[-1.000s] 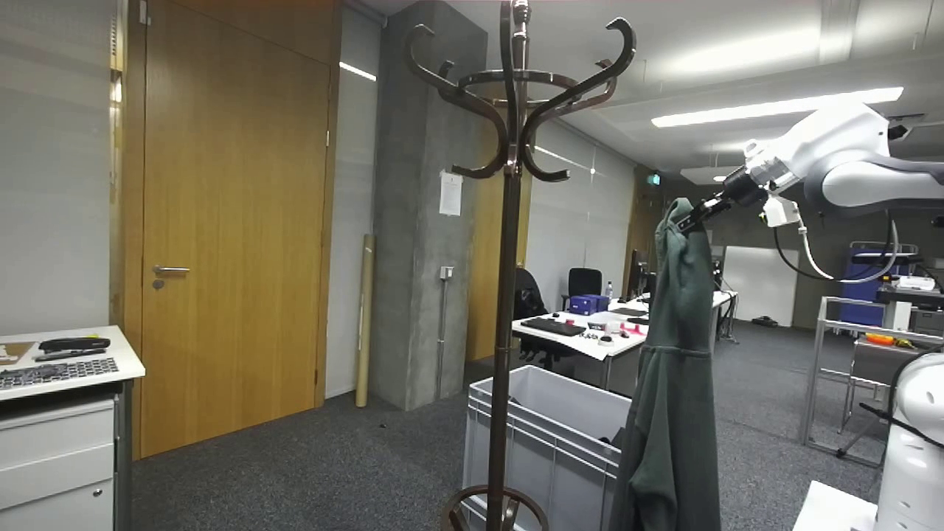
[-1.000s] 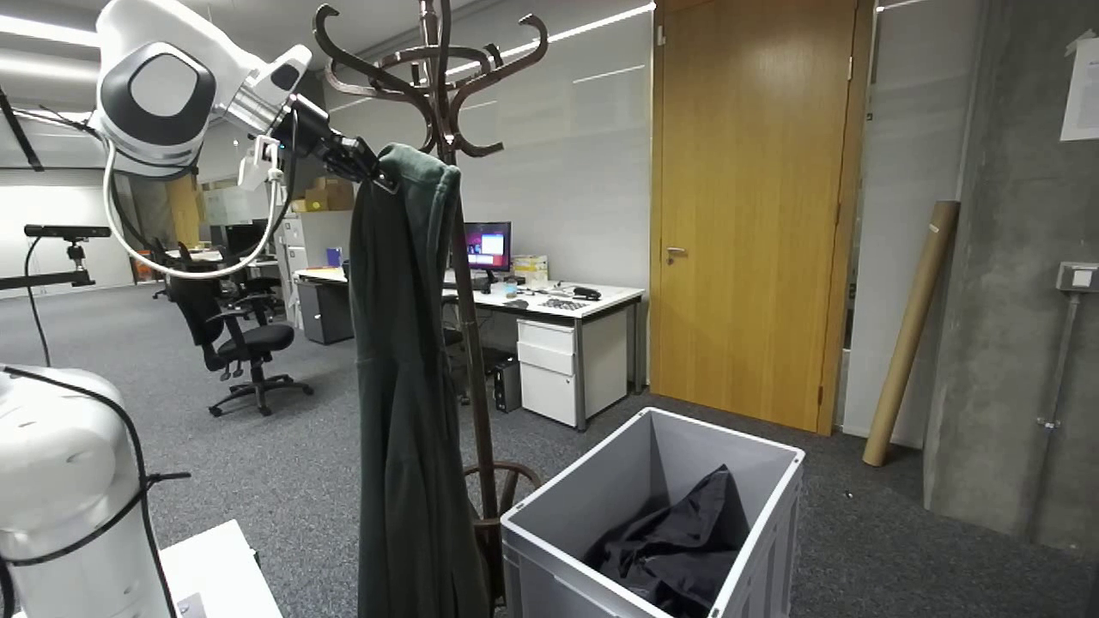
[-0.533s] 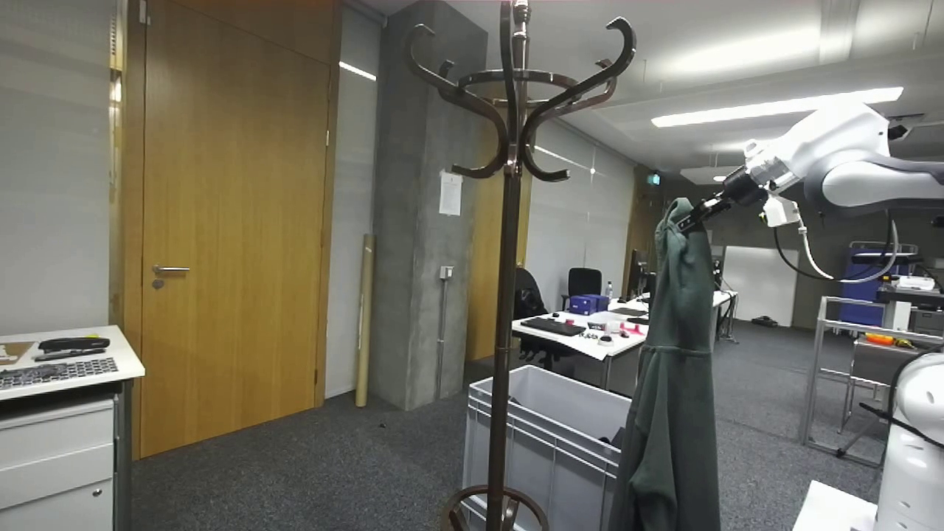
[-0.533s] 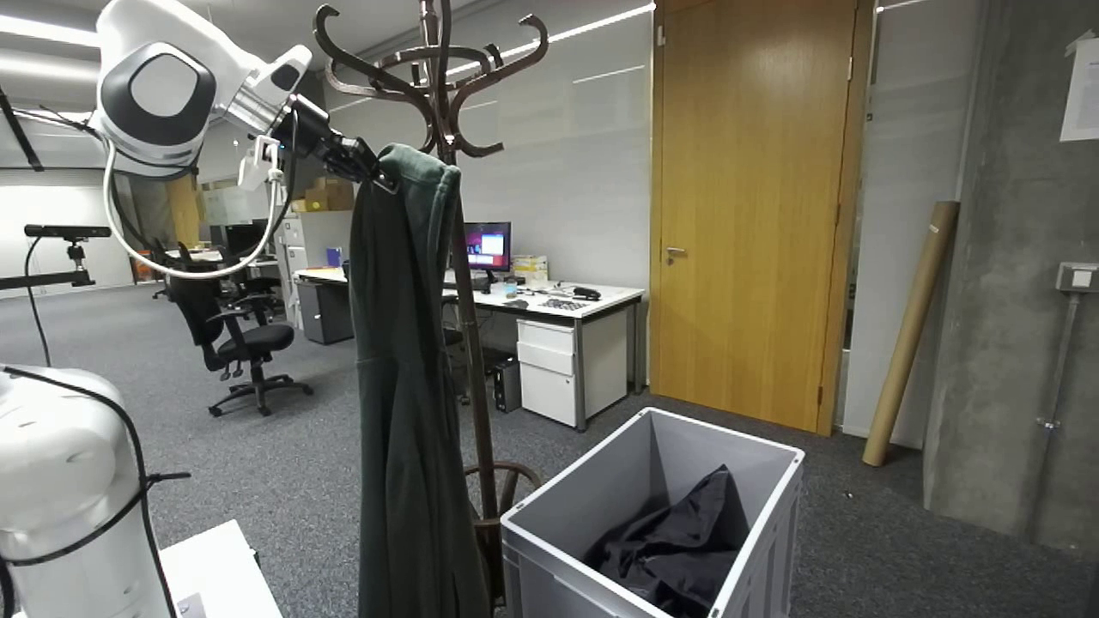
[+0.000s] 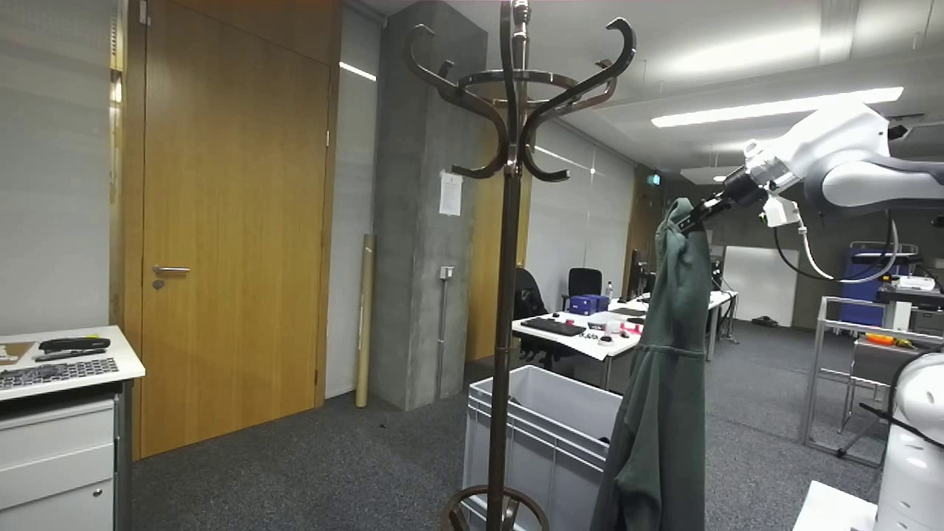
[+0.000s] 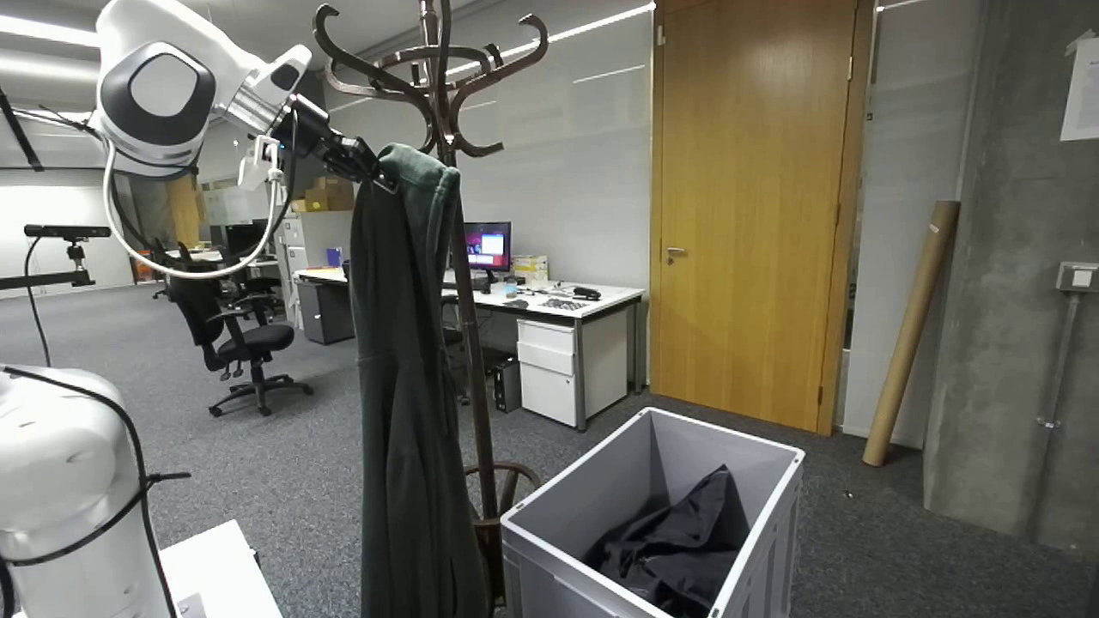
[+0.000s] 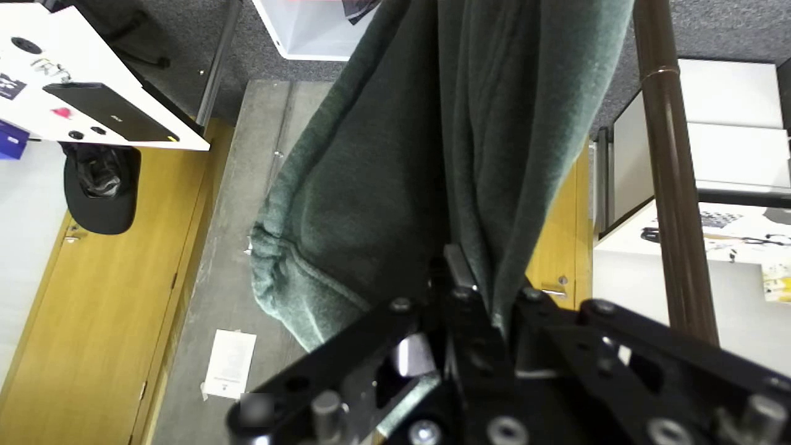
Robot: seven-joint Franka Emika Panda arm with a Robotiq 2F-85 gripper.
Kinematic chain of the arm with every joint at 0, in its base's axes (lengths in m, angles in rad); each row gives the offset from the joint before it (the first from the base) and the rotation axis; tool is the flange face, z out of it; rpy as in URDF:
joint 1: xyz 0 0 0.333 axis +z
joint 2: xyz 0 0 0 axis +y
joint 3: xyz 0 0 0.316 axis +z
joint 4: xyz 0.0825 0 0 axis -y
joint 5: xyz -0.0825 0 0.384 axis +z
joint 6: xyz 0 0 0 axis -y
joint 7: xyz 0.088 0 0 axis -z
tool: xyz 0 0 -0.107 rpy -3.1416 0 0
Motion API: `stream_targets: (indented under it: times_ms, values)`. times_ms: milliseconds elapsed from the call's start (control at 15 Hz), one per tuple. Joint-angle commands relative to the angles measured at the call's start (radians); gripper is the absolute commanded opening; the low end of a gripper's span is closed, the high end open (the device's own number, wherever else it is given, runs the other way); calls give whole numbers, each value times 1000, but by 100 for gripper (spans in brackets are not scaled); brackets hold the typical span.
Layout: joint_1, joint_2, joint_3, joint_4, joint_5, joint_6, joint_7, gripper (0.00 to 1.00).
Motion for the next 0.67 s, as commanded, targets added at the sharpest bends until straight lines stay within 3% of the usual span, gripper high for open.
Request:
stream_targets:
  times_ms: [0, 133, 200, 267, 600]
  values:
    - [-8, 0, 5, 2, 12, -1, -9, 9]
    - [-8, 0, 5, 2, 12, -1, -9, 9]
    - [-8, 0, 5, 2, 12, -1, -9, 2]
    - [-12, 19, 6, 9, 13, 13, -4, 2]
    - [-80, 168, 15, 96, -7, 89, 35, 2]
